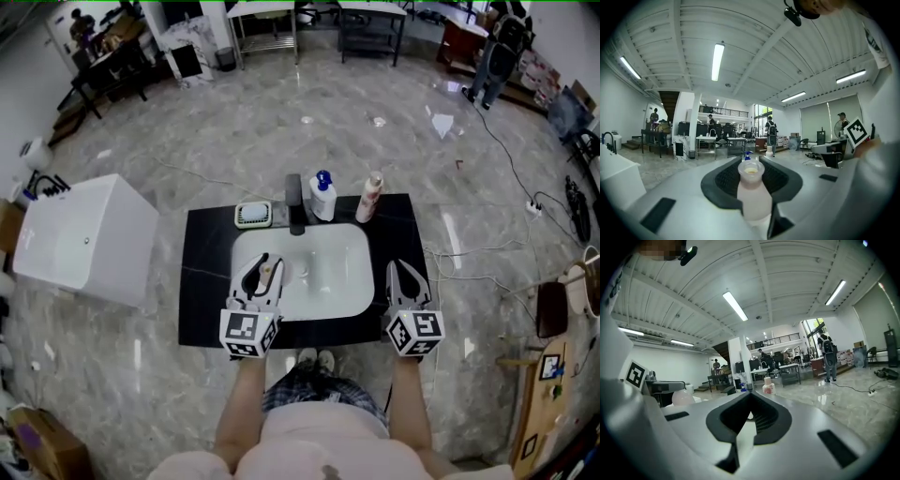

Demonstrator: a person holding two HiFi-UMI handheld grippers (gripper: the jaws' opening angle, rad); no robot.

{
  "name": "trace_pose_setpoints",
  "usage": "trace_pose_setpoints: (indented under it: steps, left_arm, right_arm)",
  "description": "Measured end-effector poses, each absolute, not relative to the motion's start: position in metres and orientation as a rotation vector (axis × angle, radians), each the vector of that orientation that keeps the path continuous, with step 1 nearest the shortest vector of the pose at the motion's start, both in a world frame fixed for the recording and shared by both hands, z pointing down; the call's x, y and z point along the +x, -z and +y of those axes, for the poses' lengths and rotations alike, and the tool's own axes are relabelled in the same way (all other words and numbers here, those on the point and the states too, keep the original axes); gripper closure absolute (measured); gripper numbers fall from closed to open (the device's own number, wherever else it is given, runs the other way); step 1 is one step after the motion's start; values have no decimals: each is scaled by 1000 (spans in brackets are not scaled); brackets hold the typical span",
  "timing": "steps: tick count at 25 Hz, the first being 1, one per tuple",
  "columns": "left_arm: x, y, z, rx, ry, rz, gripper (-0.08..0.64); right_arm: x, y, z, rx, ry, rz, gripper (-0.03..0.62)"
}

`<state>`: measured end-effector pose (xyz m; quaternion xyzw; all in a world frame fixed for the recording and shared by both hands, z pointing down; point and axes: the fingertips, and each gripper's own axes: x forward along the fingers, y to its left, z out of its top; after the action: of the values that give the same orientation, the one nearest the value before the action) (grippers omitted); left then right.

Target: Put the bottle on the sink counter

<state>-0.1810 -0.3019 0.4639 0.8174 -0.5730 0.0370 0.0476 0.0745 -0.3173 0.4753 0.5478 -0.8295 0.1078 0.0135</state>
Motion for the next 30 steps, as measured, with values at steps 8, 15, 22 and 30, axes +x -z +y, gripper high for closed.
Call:
trace_pose_setpoints:
  steps: [8,15,22,30]
  left_arm:
    - [-136,-476,-335,2581,-139,-1566,428]
    - [-54,-493,-369,2678,-137,-1334,428]
    - [40,-508,-413,2711,-106,-1208,428]
    - [124,-550,-475,2673,-137,-1205,428]
  right_arm:
    - [90,-485,-336,1791,-360,-2508,577]
    - [129,-495,-360,1886,-363,-2431,577]
    - [170,-509,-396,1929,-369,-2384,577]
    - [205,-547,-461,1879,-414,-2358,577]
